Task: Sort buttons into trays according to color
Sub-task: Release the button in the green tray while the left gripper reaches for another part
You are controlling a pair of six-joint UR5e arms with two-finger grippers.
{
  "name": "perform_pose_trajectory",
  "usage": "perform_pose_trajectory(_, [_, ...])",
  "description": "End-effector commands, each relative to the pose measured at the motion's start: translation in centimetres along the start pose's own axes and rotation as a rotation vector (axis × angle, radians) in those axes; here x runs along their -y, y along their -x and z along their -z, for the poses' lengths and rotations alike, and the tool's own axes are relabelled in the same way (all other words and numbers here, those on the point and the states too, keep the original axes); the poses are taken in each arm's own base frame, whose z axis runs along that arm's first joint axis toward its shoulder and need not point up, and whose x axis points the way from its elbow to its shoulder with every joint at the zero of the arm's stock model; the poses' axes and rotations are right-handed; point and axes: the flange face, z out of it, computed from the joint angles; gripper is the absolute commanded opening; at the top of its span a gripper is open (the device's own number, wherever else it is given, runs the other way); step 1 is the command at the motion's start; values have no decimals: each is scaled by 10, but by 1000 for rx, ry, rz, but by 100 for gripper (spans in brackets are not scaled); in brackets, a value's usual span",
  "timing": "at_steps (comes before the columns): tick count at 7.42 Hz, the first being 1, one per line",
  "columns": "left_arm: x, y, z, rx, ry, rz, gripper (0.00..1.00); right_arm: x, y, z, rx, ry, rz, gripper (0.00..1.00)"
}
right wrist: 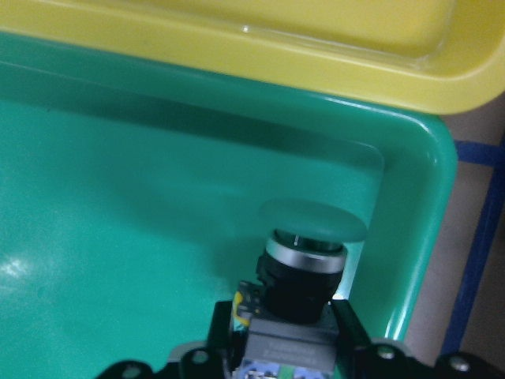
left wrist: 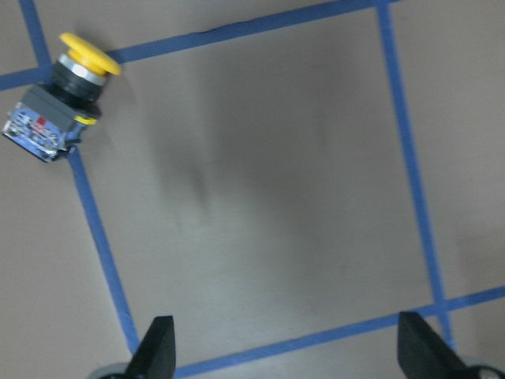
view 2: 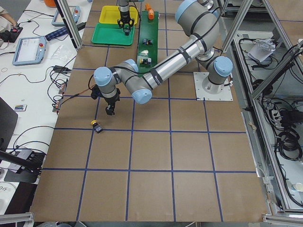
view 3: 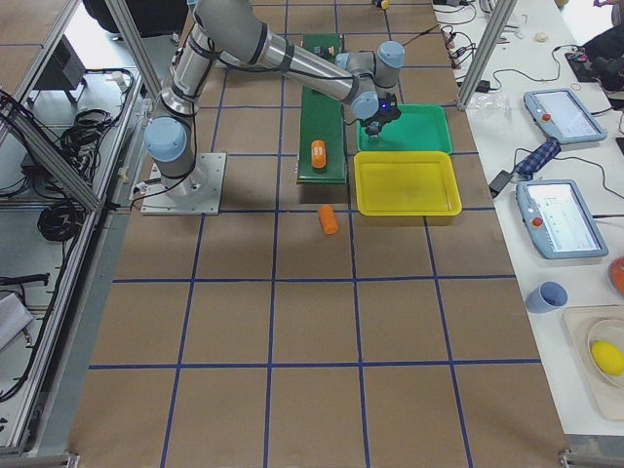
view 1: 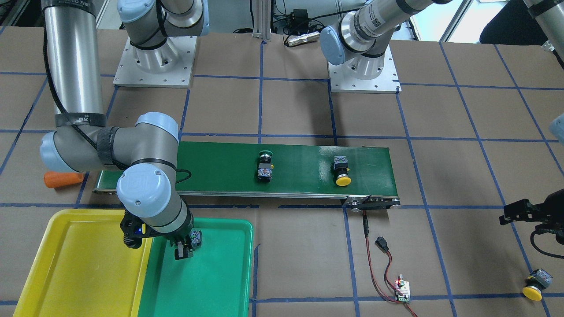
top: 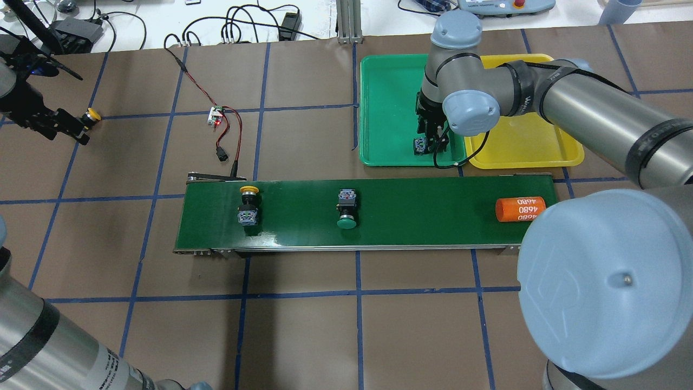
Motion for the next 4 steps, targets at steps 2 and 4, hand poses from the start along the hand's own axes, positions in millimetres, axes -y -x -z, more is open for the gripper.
perform_pose_trajectory(2, [0,39,-28,64,-6,-154,100,-2,-12,71,91,-39,288,100])
perform_pose_trajectory(4, [20,67,-30,107,-9,-243,100,-11,-55,129,0,-16,358,100])
